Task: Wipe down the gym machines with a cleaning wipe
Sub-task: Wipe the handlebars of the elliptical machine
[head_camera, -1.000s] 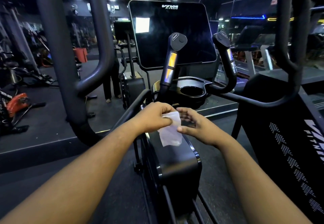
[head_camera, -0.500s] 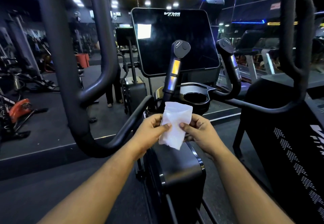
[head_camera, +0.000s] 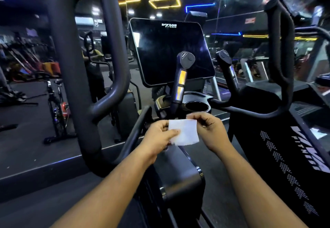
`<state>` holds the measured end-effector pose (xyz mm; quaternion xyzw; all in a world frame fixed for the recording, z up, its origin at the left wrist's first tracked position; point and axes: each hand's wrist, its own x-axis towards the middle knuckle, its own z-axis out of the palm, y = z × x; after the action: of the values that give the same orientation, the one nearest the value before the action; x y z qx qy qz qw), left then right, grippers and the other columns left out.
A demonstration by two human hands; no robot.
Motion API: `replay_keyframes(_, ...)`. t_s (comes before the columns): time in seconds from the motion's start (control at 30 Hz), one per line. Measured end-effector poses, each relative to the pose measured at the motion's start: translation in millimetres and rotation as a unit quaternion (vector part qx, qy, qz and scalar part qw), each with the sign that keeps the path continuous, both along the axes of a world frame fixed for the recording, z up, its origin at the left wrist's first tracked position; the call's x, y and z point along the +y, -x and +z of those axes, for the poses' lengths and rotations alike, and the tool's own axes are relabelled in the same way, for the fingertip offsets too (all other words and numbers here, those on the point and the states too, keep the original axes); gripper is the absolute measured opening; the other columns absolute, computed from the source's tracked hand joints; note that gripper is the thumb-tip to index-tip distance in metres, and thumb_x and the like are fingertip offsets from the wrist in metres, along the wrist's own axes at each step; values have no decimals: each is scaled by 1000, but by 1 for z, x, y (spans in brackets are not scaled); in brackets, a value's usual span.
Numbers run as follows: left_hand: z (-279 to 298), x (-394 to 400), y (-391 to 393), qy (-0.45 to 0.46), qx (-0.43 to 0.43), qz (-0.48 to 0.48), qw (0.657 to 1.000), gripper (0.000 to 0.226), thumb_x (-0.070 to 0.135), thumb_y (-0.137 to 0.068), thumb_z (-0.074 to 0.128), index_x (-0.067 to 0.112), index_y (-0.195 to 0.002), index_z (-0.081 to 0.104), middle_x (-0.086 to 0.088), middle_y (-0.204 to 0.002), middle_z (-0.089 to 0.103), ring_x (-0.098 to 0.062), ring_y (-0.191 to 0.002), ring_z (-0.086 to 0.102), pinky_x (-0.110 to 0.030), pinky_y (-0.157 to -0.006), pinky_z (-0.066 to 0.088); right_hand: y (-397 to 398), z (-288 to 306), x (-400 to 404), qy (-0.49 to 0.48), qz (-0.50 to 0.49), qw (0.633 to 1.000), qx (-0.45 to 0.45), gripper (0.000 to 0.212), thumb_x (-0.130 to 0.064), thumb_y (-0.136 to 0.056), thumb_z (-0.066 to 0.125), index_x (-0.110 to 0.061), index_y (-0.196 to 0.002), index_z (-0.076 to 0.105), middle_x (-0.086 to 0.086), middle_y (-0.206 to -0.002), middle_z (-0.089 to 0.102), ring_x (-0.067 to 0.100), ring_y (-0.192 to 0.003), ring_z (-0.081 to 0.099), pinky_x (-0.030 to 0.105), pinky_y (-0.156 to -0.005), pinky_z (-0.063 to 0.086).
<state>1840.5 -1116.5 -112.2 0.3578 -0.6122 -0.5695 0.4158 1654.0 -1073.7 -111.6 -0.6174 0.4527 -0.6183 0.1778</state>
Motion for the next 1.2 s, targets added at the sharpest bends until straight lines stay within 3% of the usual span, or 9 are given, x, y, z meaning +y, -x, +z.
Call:
replay_keyframes(0.13, 7, -8, -2, 58, 38, 21, 997, 16, 3, -95, 68, 14, -107, 69, -4, -102, 77, -14, -91, 74, -24, -74, 58, -13, -1, 0, -145, 114, 931, -315, 34, -9, -102, 44, -12, -135, 53, 18, -118, 72, 32, -98, 66, 42, -79, 54)
replay_keyframes(0.2, 11, -12, -1, 87, 25, 20, 996, 23, 7, -95, 70, 11, -117, 67, -5, -108, 76, -20, -101, 73, -31, -82, 60, -17, -3, 0, -194, 141, 902, -358, 42, -36, -104, 49, -10, -136, 51, 22, -122, 69, 36, -102, 65, 49, -86, 54)
replay_keyframes(0.3, 16, -18, 0, 103, 35, 12, 994, 26, 8, -95, 70, 10, -121, 65, -6, -111, 76, -22, -104, 72, -36, -89, 60, -19, -3, -7, -198, 149, 923, -294, 51, -44, -92, 67, -8, -128, 62, 25, -120, 69, 37, -101, 66, 55, -99, 48)
replay_keyframes(0.43, 21, -21, 9, 133, 77, 13, 988, 22, 9, -94, 71, 13, -116, 67, -6, -107, 76, -18, -99, 72, -31, -85, 60, -10, 7, -22, -155, 141, 937, -278, 43, -26, -84, 76, 4, -114, 65, 40, -108, 63, 34, -81, 62, 41, -72, 52)
replay_keyframes(0.67, 38, -64, 31, 189, 152, 290, 926, 14, 13, -97, 66, 26, -91, 67, 8, -87, 70, -1, -77, 64, -16, -72, 52, 39, 31, -69, -48, 33, 937, -345, 5, -8, -93, 66, -13, -92, 64, 8, -84, 72, 18, -72, 66, 28, -60, 53)
replay_keyframes(0.8, 43, -108, 39, 284, 80, 352, 888, 2, 25, -92, 65, 26, -93, 66, 9, -86, 66, -4, -76, 59, -25, -71, 52, 55, 47, -119, 4, -47, 968, -246, 7, -12, -92, 70, -17, -97, 71, 5, -96, 74, 17, -82, 68, 31, -70, 56)
replay_keyframes(1.03, 67, -175, 30, 383, -151, 450, 793, 56, 52, -90, 51, 21, -137, 53, -4, -144, 45, -24, -132, 44, -46, -108, 39, 25, 100, -201, 125, -70, 989, -24, 12, -9, -89, 71, -20, -93, 70, -5, -80, 72, -9, -72, 55, 26, -68, 48)
replay_keyframes(1.13, 79, -196, 23, 413, -243, 445, 756, 75, 64, -94, 39, 20, -155, 36, -3, -162, 31, -24, -149, 31, -48, -116, 29, 14, 129, -224, 118, 119, 973, -159, 35, -13, -81, 76, -1, -114, 71, -2, -119, 71, -2, -115, 63, 18, -97, 48)
replay_keyframes(1.2, 82, -206, 19, 423, -316, 417, 739, 88, 72, -94, 30, 17, -162, 19, -2, -170, 13, -20, -156, 12, -44, -123, 16, 14, 154, -252, 7, 207, 973, -105, 70, -25, -80, 77, 8, -137, 54, 9, -145, 53, 19, -144, 43, 24, -115, 36)
